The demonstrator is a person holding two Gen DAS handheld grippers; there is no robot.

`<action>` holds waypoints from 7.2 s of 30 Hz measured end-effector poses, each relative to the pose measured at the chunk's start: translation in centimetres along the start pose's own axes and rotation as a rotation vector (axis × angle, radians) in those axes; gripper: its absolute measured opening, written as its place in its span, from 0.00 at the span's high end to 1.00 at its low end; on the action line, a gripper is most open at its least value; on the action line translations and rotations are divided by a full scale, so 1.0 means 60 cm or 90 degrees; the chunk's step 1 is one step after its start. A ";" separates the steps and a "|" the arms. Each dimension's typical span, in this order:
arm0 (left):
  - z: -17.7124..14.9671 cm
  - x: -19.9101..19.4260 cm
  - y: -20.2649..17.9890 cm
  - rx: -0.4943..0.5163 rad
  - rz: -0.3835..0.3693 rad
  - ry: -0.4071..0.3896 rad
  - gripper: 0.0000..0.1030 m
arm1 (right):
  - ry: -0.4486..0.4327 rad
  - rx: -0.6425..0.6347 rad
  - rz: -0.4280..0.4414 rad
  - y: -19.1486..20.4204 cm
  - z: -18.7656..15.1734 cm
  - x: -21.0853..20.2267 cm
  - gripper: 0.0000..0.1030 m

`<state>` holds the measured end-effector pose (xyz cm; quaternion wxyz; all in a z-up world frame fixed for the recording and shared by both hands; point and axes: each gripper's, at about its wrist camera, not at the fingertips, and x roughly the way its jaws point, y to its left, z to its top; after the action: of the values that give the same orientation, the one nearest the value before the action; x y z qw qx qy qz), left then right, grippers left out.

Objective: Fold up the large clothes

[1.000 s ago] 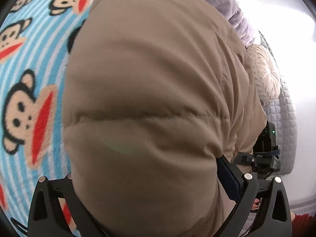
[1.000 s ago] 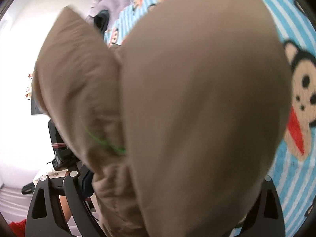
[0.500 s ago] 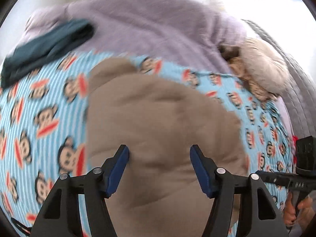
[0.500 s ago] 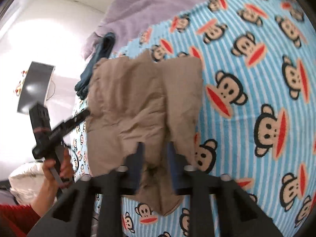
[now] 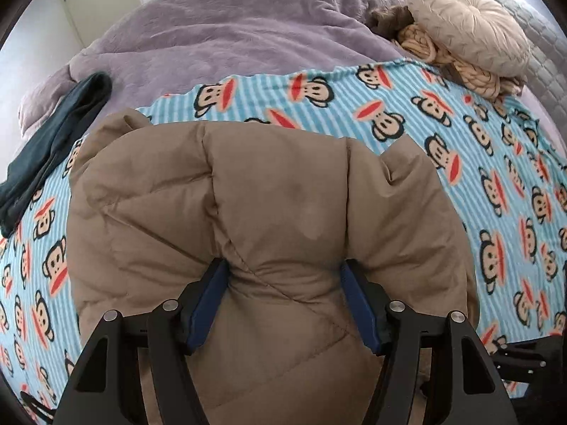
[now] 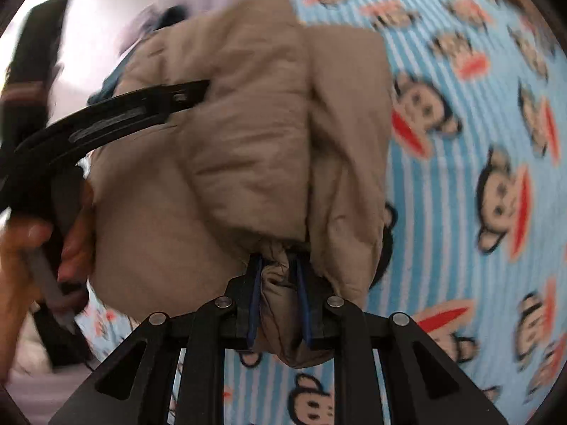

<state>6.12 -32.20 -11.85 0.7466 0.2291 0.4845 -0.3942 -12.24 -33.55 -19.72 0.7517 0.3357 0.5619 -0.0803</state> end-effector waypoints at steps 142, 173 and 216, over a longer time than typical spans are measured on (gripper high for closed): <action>-0.280 -0.314 0.081 -0.220 0.126 0.003 0.00 | -0.203 -0.105 -0.284 0.212 -0.131 -0.219 0.17; -0.281 -0.307 0.094 -0.236 0.136 0.011 0.00 | -0.189 -0.102 -0.285 0.208 -0.123 -0.214 0.17; -0.283 -0.311 0.093 -0.231 0.137 0.010 0.00 | -0.190 -0.099 -0.284 0.206 -0.127 -0.213 0.17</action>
<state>-2.69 -9.83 -2.41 0.8095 0.1449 0.5261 -0.2165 -16.64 -22.87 -4.18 0.8134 0.1298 0.5096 -0.2488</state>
